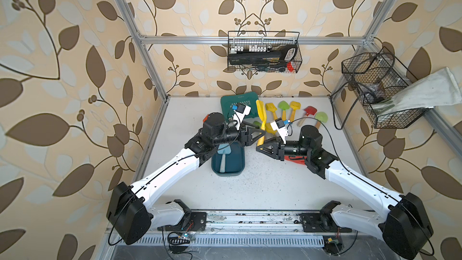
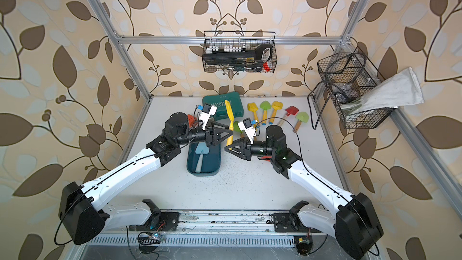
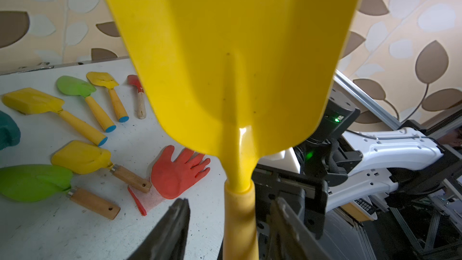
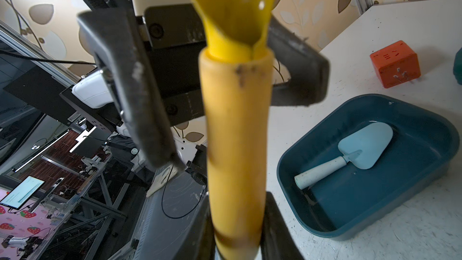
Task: Take the shovel out of the storage box
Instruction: Pick up the shovel from the storage box.
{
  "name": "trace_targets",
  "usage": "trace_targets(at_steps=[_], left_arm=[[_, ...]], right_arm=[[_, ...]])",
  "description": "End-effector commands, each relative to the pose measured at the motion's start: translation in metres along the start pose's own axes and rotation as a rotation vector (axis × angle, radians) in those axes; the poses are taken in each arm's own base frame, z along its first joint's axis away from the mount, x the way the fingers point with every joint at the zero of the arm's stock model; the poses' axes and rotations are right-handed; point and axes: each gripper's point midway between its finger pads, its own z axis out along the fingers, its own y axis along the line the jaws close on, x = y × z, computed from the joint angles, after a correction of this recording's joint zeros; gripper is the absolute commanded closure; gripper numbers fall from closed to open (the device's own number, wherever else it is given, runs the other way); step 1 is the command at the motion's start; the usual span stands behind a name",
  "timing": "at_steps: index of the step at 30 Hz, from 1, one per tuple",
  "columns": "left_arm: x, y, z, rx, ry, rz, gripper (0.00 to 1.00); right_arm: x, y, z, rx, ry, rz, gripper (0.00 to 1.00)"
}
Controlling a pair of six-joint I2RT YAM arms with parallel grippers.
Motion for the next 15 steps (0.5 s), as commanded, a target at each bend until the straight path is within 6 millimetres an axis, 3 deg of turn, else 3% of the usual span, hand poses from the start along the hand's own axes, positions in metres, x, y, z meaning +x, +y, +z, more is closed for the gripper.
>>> trace_targets(at_steps=[1,5,10,15], left_arm=[[-0.003,-0.005,-0.014,-0.050,-0.023,0.056,0.40],[0.014,0.017,-0.028,-0.185,-0.010,0.025,0.36],[0.042,0.070,-0.053,-0.494,0.050,-0.018,0.35],[0.075,0.115,-0.071,-0.737,0.154,-0.077,0.35]], right_arm=[[0.002,-0.001,-0.003,0.028,-0.007,-0.037,0.90],[0.004,-0.017,-0.008,0.136,-0.003,-0.039,0.90],[0.014,-0.071,-0.029,0.484,0.052,-0.014,0.90],[0.020,-0.100,-0.054,0.709,0.074,0.019,0.89]])
